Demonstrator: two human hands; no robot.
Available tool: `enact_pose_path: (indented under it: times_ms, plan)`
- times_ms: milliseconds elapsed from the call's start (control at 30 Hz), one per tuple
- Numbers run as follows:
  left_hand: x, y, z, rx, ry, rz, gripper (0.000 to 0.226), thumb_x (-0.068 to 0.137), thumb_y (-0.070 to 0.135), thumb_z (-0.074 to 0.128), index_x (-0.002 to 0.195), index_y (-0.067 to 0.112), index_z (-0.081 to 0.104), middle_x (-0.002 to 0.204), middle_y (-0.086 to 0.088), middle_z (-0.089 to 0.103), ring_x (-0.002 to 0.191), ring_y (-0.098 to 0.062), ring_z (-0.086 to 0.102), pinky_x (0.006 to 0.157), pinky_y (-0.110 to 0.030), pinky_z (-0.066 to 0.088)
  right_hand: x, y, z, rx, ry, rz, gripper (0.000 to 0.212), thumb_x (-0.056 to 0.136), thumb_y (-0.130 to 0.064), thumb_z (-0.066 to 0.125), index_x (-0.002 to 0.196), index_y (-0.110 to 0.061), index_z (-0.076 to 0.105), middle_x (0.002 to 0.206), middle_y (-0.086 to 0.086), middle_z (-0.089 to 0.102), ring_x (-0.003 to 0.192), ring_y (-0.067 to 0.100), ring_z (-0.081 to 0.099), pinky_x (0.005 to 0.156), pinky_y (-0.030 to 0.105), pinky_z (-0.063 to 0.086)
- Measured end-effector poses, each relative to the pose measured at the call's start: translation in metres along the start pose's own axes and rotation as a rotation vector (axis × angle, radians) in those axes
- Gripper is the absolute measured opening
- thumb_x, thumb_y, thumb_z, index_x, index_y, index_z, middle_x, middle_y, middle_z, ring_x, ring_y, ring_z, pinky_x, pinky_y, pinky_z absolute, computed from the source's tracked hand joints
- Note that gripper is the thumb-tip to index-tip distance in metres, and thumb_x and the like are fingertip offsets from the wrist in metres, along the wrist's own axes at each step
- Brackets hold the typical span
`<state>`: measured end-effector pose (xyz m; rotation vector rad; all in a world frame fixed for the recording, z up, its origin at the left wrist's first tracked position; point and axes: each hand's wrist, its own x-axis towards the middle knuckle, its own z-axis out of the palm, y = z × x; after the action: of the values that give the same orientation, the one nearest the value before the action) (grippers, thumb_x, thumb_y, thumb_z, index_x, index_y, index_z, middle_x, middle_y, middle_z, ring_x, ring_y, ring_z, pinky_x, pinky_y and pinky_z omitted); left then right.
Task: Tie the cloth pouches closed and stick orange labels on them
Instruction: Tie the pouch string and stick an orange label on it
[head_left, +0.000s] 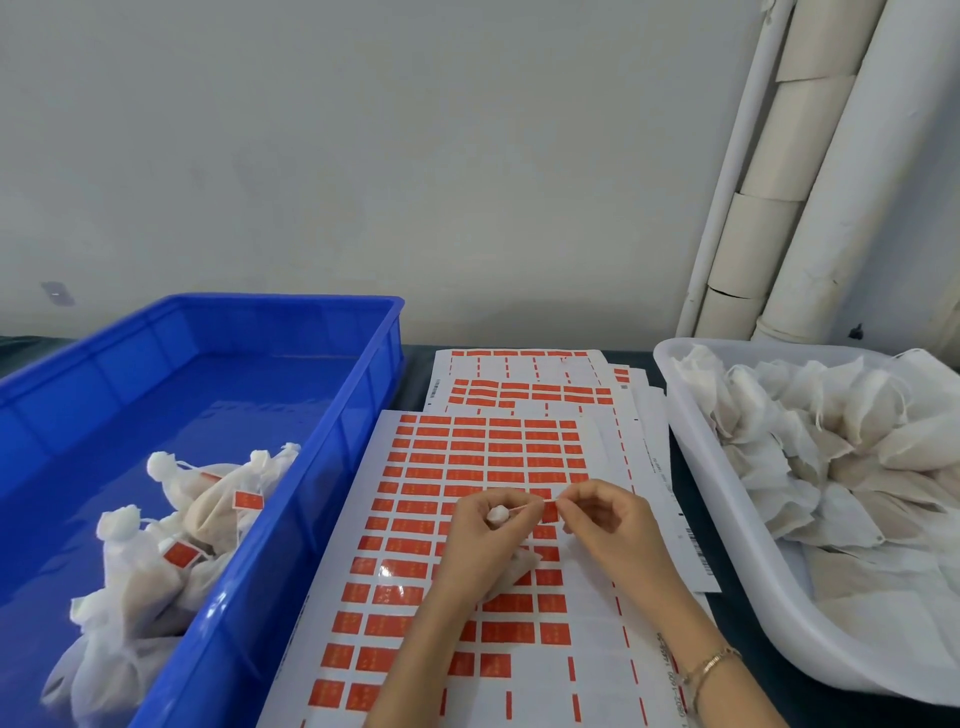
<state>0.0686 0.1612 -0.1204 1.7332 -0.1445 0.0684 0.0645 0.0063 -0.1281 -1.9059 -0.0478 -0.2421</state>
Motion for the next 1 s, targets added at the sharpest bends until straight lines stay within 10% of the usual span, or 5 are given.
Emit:
enact_pose_path:
  times_ms: [433, 1000]
  plan:
    - [-0.002, -0.007, 0.001, 0.037, -0.02, 0.005, 0.021, 0.093, 0.025, 0.058, 0.112, 0.032, 0.063, 0.105, 0.017, 0.065, 0.099, -0.005, 0.061, 0.079, -0.016, 0.053, 0.001, 0.005, 0.002, 0.119, 0.05, 0.069, 0.009, 0.092, -0.028, 0.057, 0.097, -0.021, 0.06, 0.08, -0.004, 0.07, 0.073, 0.01, 0.068, 0.065, 0.015, 0.053]
    - [-0.056, 0.067, -0.055, 0.237, 0.221, 0.324, 0.013, 0.089, 0.027, 0.065, 0.096, 0.037, 0.068, 0.093, 0.022, 0.067, 0.094, -0.002, 0.063, 0.08, -0.017, 0.054, -0.035, -0.083, 0.032, -0.038, -0.114, -0.19, 0.025, 0.076, -0.025, 0.076, 0.087, -0.044, 0.063, 0.077, -0.026, 0.067, 0.08, -0.001, 0.066, 0.066, 0.011, 0.054]
